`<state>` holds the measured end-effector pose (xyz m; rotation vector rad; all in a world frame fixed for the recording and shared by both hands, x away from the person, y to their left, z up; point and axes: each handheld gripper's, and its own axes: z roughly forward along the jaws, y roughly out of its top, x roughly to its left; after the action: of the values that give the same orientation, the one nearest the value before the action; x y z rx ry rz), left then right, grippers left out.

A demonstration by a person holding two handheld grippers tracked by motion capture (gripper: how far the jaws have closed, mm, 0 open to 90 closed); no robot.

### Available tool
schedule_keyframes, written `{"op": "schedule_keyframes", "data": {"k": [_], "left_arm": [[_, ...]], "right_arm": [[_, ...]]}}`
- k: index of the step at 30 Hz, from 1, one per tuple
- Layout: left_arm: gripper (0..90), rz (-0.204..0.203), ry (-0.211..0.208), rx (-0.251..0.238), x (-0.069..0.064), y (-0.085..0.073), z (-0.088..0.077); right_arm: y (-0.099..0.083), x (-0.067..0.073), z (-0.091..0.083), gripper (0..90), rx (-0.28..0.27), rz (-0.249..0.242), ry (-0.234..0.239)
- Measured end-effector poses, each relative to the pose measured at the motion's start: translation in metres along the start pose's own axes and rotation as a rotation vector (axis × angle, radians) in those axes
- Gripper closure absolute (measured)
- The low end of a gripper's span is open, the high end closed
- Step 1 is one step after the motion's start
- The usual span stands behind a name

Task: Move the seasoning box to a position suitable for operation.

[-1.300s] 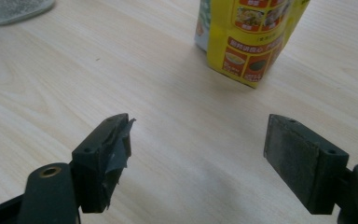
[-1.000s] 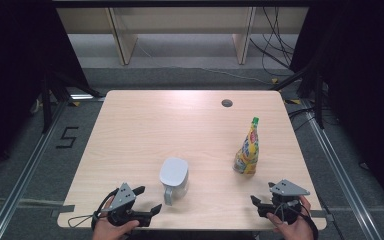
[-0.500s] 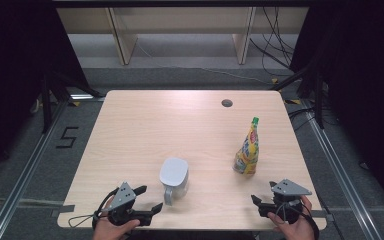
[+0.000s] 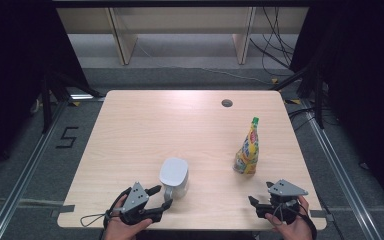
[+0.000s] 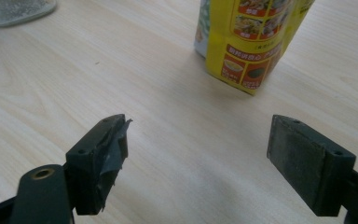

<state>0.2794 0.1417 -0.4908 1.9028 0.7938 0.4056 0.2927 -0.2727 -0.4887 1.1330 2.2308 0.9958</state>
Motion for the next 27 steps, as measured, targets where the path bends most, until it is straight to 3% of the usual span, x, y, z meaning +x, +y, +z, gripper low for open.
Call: {"op": "schedule_keyframes", "data": {"k": [3, 6, 8, 9, 11, 12, 14, 16, 17, 24, 25, 27], "left_arm": [[43.5, -0.003, 0.001, 0.001, -0.003, 0.000, 0.005], [46.7, 0.024, 0.016, 0.000, -0.007, 0.001, 0.011], [54.1, 0.056, 0.027, 0.012, -0.008, 0.001, 0.014], [56.2, 0.068, 0.026, 0.024, -0.007, 0.000, 0.014], [58.2, 0.067, 0.027, 0.030, -0.007, -0.001, 0.015], [62.7, 0.039, 0.010, 0.031, -0.006, -0.002, 0.015], [65.4, 0.042, -0.002, 0.036, -0.005, -0.002, 0.014], [67.3, 0.042, 0.013, 0.041, -0.006, -0.002, 0.014], [67.5, 0.039, 0.009, 0.030, -0.003, -0.003, 0.014], [67.6, 0.050, 0.048, 0.050, 0.014, -0.004, 0.005], [67.6, 0.023, 0.057, 0.048, 0.016, -0.005, 0.003], [67.7, 0.031, 0.079, 0.049, 0.023, -0.005, 0.001]], "right_arm": [[0.000, 0.002, 0.001, 21.4, 0.019, 0.009, 0.020], [0.000, 0.004, 0.003, 21.5, 0.017, 0.000, 0.025], [0.000, 0.003, 0.004, 21.7, 0.009, -0.044, 0.029], [0.000, 0.003, 0.004, 21.6, 0.017, -0.033, 0.028], [0.000, 0.003, 0.004, 21.6, 0.022, -0.032, 0.032], [0.000, 0.003, 0.004, 21.6, 0.019, -0.033, 0.029], [0.000, 0.003, 0.004, 21.6, 0.018, -0.038, 0.027], [0.000, 0.002, 0.004, 21.6, 0.016, -0.045, 0.023], [0.000, 0.004, 0.004, 21.6, 0.030, -0.008, 0.031], [-0.001, 0.002, 0.003, 21.6, 0.025, -0.032, 0.029], [-0.001, 0.002, 0.003, 21.6, 0.025, -0.032, 0.029], [-0.001, 0.002, 0.004, 21.6, 0.023, -0.039, 0.028]]}}
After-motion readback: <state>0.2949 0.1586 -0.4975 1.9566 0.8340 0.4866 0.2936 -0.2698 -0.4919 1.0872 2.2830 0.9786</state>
